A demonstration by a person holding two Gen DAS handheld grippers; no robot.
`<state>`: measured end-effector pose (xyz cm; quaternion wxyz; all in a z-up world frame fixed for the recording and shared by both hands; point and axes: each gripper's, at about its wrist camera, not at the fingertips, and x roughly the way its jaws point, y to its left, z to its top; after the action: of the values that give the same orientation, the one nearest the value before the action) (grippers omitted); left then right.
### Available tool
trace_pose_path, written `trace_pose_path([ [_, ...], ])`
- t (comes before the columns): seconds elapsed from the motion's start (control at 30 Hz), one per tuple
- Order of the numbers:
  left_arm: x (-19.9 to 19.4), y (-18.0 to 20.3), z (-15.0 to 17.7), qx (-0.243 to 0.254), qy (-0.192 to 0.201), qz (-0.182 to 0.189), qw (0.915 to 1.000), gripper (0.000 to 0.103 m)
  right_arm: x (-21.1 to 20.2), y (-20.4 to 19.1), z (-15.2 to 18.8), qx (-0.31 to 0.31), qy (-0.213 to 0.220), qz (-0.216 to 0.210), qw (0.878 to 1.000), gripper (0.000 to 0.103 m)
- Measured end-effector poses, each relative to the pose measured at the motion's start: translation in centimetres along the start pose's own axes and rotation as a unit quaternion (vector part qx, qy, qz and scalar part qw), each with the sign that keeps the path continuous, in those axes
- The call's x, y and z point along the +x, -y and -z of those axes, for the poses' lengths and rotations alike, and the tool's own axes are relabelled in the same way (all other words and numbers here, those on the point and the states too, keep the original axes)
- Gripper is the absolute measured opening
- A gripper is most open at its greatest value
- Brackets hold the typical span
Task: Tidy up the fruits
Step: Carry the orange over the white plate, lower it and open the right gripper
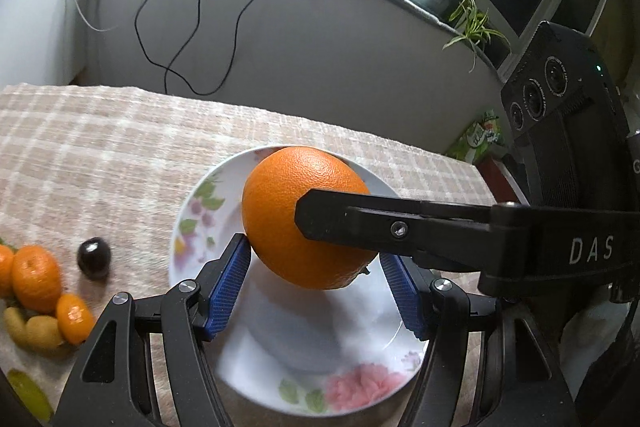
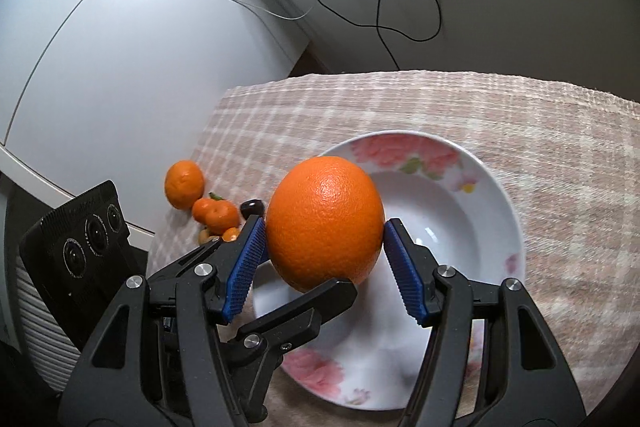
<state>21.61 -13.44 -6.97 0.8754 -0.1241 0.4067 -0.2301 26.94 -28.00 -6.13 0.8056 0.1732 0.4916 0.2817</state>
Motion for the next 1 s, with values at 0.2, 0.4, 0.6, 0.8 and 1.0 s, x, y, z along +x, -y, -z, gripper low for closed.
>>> trace_pose_path([
  [0.2, 1.0, 0.5, -0.3, 0.005, -0.009, -0.002, 0.9999, 0.067, -0.5, 1.4, -0.2, 0.009, 0.0, 0.003, 1.0, 0.064],
  [0.4, 1.7, 0.6, -0.4, 0.01, -0.015, -0.004, 0.9998, 0.067, -0.5, 1.9, -0.3, 0.016, 0.0, 0.004, 1.0, 0.064],
  [0.6, 1.6, 1.1, -0.5, 0.025, -0.007, -0.017, 0.9995, 0.067, -0.6, 1.7, -0.2, 0.011, 0.003, 0.013, 1.0, 0.066],
  [0.8, 1.0, 1.0, -0.5, 0.026, -0.004, -0.02, 0.9995, 0.067, -1.8, 0.5, -0.3, -0.008, 0.023, 0.037, 0.999, 0.083],
  [1.0, 0.2, 0.9, -0.1, 0.026, 0.0, -0.025, 0.9994, 0.068, -2.3, -0.3, 0.0, -0.018, 0.028, 0.058, 0.998, 0.084],
])
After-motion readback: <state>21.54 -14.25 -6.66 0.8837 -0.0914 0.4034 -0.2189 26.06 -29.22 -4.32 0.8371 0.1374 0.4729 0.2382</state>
